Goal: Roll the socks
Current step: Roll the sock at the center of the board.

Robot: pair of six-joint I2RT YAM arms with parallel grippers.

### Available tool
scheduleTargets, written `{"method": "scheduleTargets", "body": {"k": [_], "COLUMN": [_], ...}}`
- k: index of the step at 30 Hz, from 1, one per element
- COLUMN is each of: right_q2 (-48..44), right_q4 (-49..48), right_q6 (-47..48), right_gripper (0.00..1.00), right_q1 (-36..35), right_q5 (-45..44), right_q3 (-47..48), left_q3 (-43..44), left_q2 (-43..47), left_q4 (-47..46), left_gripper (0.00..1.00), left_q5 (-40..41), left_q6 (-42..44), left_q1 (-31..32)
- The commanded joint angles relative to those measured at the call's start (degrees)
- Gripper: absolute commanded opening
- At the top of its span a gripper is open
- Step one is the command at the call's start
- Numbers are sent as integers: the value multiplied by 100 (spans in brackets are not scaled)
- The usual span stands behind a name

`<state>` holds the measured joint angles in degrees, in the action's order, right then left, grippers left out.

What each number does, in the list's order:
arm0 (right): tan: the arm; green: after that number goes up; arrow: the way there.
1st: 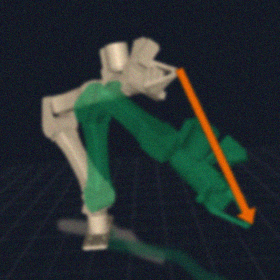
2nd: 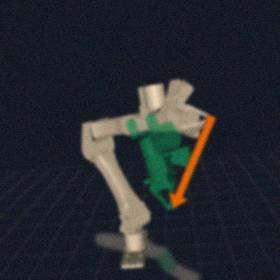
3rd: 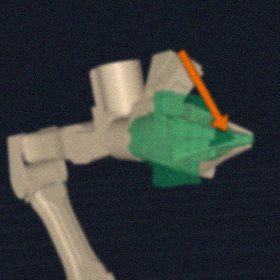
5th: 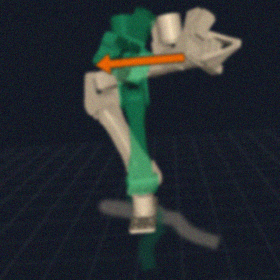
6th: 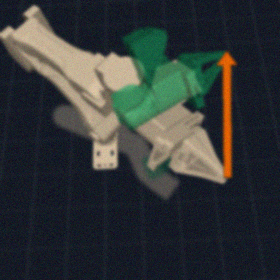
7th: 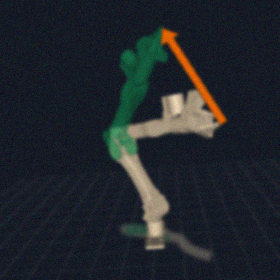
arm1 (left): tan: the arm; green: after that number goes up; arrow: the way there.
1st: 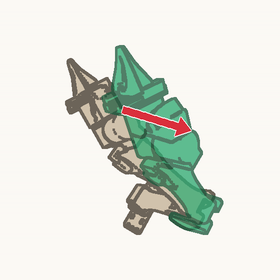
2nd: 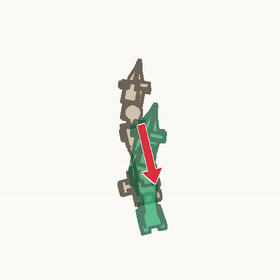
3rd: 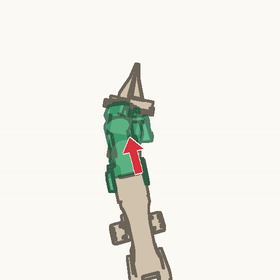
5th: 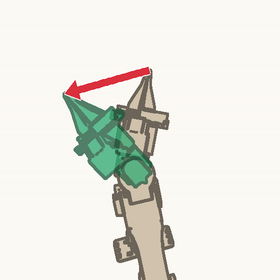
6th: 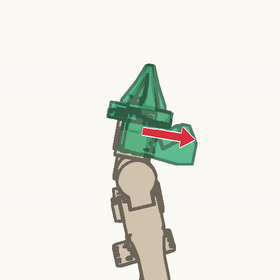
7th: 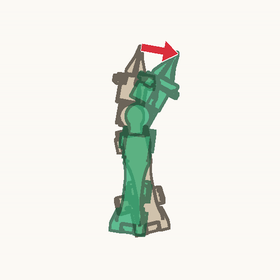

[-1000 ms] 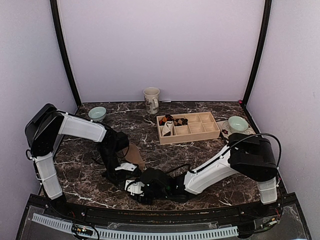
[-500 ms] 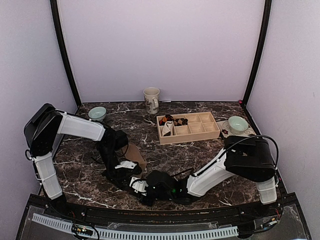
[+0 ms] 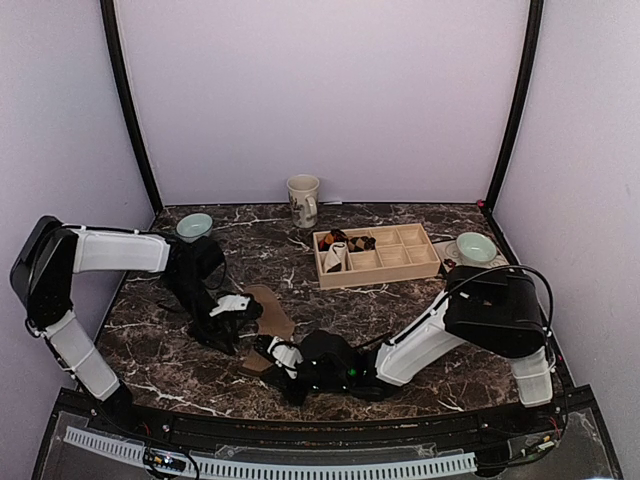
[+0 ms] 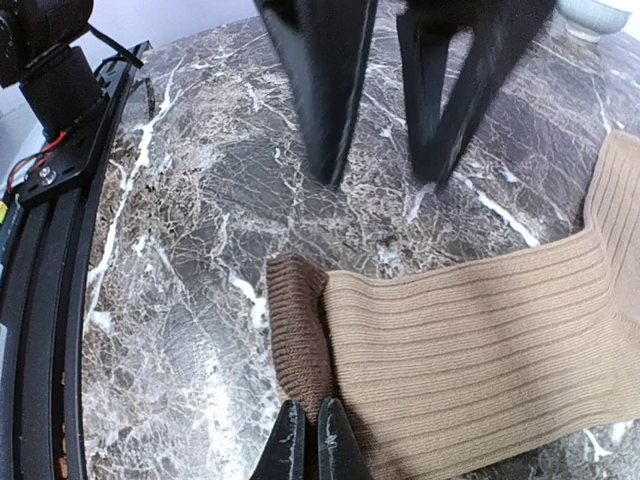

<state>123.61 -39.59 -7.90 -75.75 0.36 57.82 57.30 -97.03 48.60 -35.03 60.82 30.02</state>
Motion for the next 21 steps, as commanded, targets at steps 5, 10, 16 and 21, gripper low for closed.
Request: {"method": "scheduleTargets", "body": {"k": [5,10,16,21], "right_q2": [365,768,995,976], "right_q4": [1040,1644,2434,2327], "right_q6": [-1199,-2054,-2711,-3359], "right_gripper": [0,0,0,0], "right_q1": [421,851,1129,1262], "right_q5": [1107,2076,2667,2997], "right_q3": [-273,79,358,229], "left_q3": [-913,-1478,-1996,-2099], "left_q2": [1616,2064,2267,2561], "left_q4": [-1118,-1526,-2294,-2387], "left_gripper": [40,39,36,36], "left_q5": [704,891,1431,1643], "left_q6": [-166,49,128,608], "left_q1": [-263,112,628,918]}}
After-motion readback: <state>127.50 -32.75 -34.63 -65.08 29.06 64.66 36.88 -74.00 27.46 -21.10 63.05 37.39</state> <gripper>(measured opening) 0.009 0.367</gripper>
